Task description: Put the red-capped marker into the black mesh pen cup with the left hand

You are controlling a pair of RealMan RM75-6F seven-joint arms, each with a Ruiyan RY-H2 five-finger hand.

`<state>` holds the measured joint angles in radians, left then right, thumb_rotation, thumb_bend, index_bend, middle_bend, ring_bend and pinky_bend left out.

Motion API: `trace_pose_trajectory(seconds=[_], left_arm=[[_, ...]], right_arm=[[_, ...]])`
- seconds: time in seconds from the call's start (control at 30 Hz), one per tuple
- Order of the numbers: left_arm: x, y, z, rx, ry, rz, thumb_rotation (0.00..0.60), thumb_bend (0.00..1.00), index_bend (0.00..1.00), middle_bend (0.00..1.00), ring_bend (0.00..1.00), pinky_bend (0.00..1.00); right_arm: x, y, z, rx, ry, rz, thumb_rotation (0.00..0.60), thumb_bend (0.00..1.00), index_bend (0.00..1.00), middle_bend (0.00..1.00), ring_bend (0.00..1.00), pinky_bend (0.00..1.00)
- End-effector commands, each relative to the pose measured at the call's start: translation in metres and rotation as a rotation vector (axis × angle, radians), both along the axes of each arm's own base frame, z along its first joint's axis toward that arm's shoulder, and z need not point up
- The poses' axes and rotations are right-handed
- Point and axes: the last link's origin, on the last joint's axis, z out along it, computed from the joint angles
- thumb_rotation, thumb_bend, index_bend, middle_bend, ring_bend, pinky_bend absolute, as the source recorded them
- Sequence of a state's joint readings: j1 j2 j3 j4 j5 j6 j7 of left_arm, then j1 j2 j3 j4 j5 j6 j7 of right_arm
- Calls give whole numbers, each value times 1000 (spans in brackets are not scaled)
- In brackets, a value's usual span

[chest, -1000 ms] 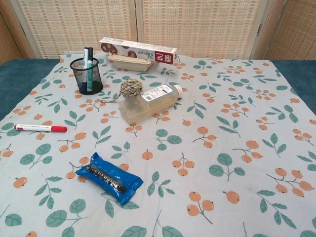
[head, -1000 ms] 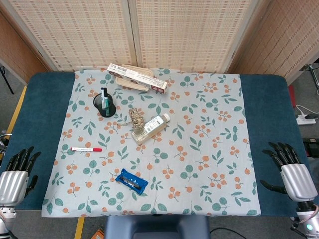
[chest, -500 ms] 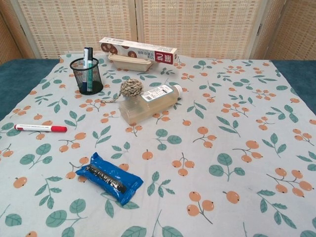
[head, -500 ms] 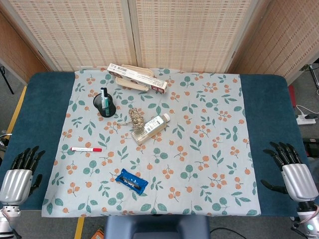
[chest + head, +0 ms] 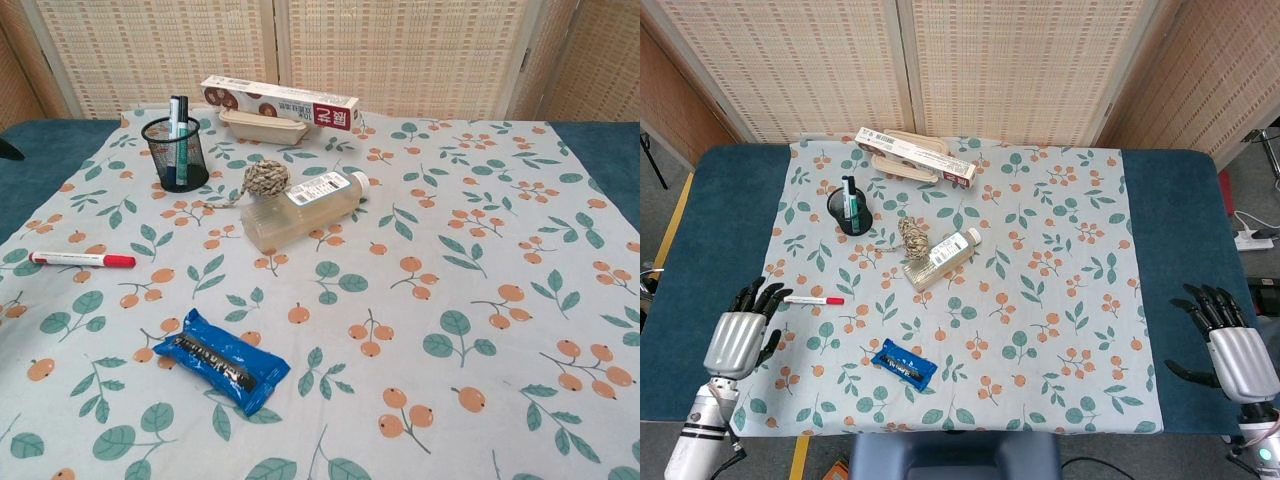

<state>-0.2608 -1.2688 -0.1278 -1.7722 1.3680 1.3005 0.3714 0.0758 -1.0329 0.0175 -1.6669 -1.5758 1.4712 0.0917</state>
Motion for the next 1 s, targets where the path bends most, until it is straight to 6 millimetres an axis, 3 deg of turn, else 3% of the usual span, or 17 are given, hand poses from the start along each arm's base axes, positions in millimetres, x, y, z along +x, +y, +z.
trace_pose_trajectory(seconds=[0.03,0.47,1.0], left_arm=[[10,13,-15,-1,-3,22,600,396,246,186,37,131],[27,47,-57,64,62,84,600,396,291,251,89,160],[14,71,-95,-20,120,163,600,396,306,256,95,159]], right_arm=[[0,0,0,1,-1,0,600,0,219,83,43,0],[-1,0,0,5,-5,0,600,0,220,83,43,0],[-7,-4,0,6,-5,-28,600,0,220,83,43,0]])
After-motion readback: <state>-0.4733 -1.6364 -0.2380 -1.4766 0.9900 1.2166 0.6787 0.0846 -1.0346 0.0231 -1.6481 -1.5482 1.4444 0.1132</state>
